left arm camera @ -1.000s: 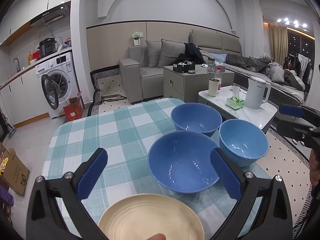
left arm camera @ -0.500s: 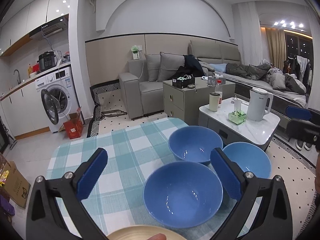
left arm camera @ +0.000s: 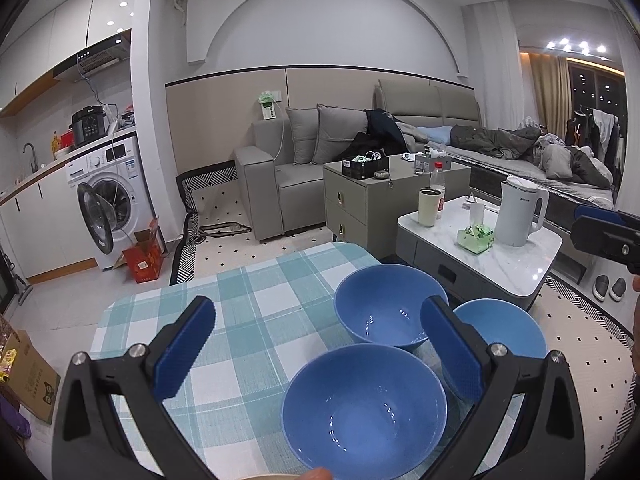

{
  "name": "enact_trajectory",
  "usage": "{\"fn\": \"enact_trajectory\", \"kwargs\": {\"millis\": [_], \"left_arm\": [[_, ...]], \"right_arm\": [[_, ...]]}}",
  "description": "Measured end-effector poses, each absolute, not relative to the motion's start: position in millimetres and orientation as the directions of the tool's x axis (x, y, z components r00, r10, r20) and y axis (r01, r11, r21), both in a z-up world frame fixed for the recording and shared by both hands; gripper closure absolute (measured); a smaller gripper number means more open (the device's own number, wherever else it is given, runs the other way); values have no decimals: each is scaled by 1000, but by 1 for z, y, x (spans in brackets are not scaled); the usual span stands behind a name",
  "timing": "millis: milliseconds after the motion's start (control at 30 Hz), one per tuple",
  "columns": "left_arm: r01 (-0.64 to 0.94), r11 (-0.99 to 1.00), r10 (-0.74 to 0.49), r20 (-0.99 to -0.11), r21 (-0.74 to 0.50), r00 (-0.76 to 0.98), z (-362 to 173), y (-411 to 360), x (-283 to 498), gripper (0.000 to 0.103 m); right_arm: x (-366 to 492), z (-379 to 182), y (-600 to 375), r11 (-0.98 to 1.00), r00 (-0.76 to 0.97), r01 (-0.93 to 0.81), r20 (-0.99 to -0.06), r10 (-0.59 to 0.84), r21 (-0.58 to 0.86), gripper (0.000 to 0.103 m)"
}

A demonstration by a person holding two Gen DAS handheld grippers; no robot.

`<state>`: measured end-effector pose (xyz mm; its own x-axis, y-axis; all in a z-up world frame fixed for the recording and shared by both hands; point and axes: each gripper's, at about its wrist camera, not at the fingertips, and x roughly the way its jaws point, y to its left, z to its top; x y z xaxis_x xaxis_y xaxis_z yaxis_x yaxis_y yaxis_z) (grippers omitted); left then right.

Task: Organize plates and bowls
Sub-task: 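Raise both grippers away from the plates toward the blue bowls, then move both grippers to the rim of the largest blue bowl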

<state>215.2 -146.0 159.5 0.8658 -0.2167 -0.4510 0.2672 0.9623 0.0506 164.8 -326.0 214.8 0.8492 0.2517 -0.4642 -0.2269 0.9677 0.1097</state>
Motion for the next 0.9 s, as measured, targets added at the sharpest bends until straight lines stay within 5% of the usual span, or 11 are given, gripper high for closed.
{"fn": "enact_trajectory", "kwargs": {"millis": [300,900], "left_arm": [[266,962,-212,-456,56,864,162,-147,232,0],[251,968,-206,-549,7,810,135,-144,297,0]], "right_arm": [[190,238,-351,978,869,-181,-450,208,103,3],[266,185,-362,980,760,-164,-619,196,109,3]]}}
